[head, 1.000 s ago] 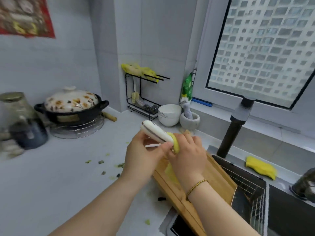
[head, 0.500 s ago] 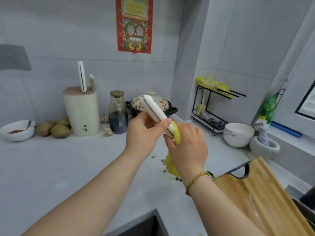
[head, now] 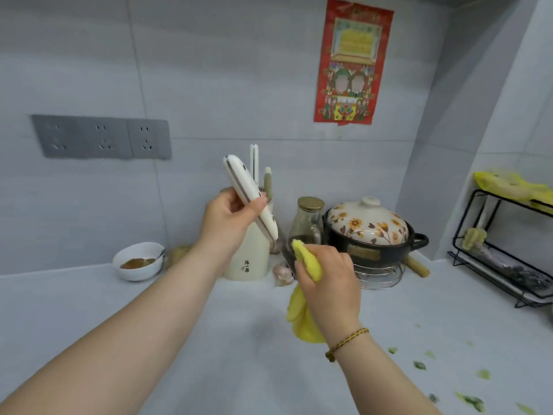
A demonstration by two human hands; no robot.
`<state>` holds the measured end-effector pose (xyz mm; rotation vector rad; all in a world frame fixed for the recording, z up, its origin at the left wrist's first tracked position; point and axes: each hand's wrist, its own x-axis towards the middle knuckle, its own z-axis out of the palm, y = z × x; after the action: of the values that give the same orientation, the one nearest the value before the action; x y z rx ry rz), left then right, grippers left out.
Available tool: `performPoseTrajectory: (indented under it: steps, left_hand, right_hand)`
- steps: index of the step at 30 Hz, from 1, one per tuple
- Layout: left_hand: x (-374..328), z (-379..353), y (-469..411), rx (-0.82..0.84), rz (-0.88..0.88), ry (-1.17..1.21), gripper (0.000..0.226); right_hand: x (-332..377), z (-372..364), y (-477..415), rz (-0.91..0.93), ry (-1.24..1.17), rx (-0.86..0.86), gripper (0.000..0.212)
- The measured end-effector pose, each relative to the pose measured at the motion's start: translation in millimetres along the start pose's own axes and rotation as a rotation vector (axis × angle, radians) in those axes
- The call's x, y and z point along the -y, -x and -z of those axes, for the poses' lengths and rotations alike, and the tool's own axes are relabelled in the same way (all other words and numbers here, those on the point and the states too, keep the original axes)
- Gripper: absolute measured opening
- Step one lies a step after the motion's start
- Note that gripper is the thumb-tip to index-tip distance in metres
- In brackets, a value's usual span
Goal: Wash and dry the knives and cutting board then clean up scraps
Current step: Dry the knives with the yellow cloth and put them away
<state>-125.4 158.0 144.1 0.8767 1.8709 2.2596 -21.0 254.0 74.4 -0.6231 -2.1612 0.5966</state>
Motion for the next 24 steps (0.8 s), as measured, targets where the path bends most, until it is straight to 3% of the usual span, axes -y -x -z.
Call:
performPoseTrajectory:
  steps: [10, 24]
  left_hand:
    - [-13.4, 24.3, -116.1, -0.186, -0.021, 0.145, 0.025]
    - [-51.1, 21.0, -214.3, -0.354, -0.202, -0.094, 0.021]
  right_hand:
    - [-25.7, -54.1, -28.7, -0.129, -0.048, 0.110, 0.021]
    - [-44.9, -81.3, -58.8, -0.198, -0.120, 0.167, 0.020]
